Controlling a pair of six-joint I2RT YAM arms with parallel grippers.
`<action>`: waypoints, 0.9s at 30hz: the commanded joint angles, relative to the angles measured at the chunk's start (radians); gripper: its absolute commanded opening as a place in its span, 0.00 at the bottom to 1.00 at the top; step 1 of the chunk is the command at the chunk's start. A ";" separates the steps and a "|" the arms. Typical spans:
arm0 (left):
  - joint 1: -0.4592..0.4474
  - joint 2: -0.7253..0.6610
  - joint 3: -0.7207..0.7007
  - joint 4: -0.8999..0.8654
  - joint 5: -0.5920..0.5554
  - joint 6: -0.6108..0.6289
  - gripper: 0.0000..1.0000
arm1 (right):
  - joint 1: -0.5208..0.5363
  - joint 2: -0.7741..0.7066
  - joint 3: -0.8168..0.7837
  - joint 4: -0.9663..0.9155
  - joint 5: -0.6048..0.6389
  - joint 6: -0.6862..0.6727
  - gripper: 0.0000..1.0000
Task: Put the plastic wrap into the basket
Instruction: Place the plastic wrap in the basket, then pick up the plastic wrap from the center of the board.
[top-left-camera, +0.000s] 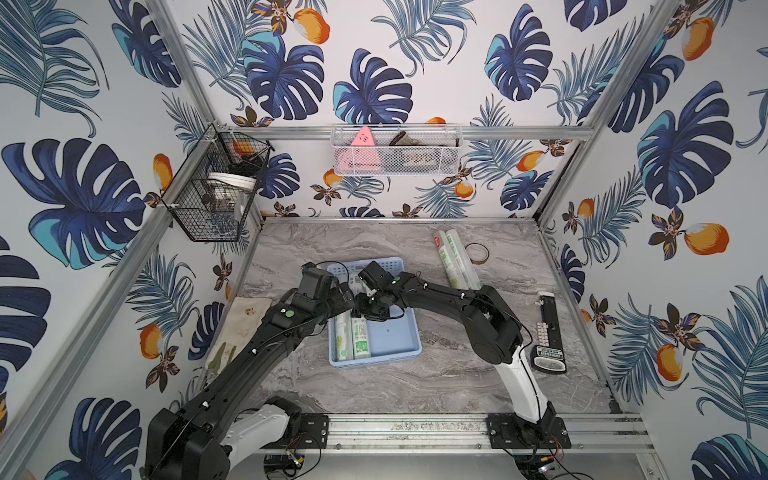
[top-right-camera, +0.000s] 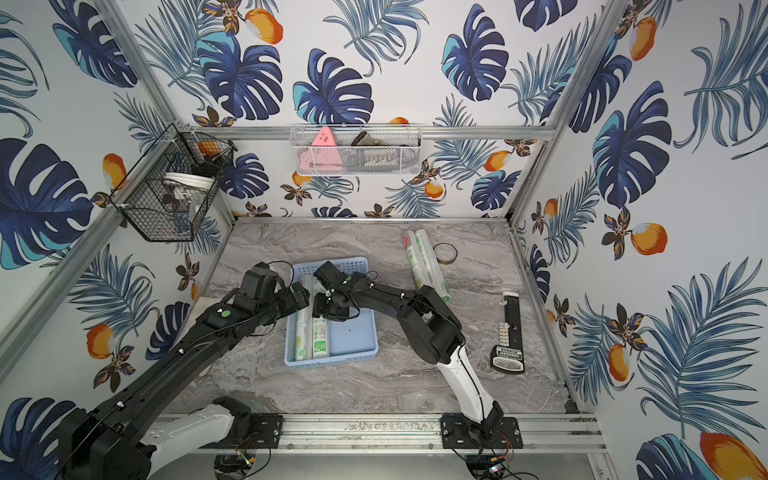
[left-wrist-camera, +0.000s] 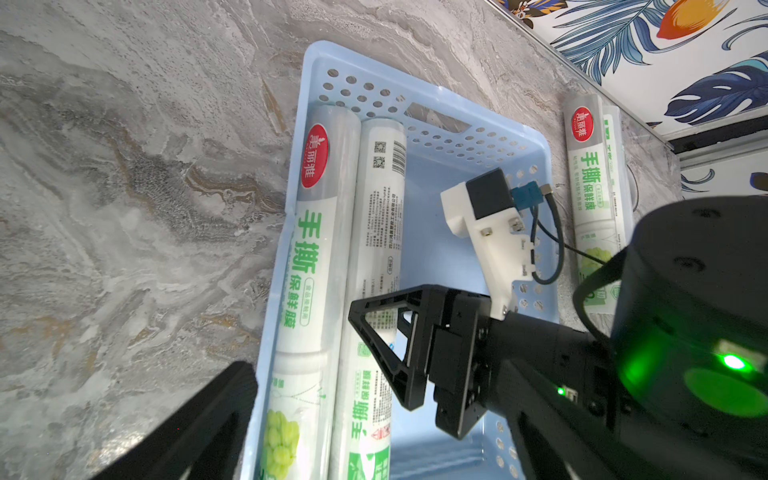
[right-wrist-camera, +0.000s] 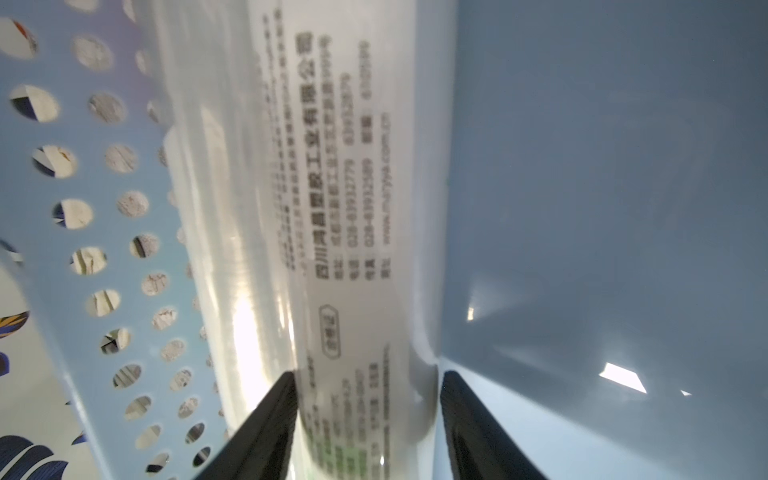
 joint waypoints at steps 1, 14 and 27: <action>0.002 -0.004 0.003 0.014 -0.002 0.018 0.99 | -0.002 -0.017 -0.007 0.027 -0.008 0.010 0.59; 0.002 0.002 0.014 0.036 0.041 0.015 0.99 | -0.008 -0.189 -0.136 0.030 0.127 -0.002 0.62; -0.098 0.174 0.117 0.170 0.170 0.026 0.99 | -0.328 -0.617 -0.435 0.059 0.221 -0.164 0.63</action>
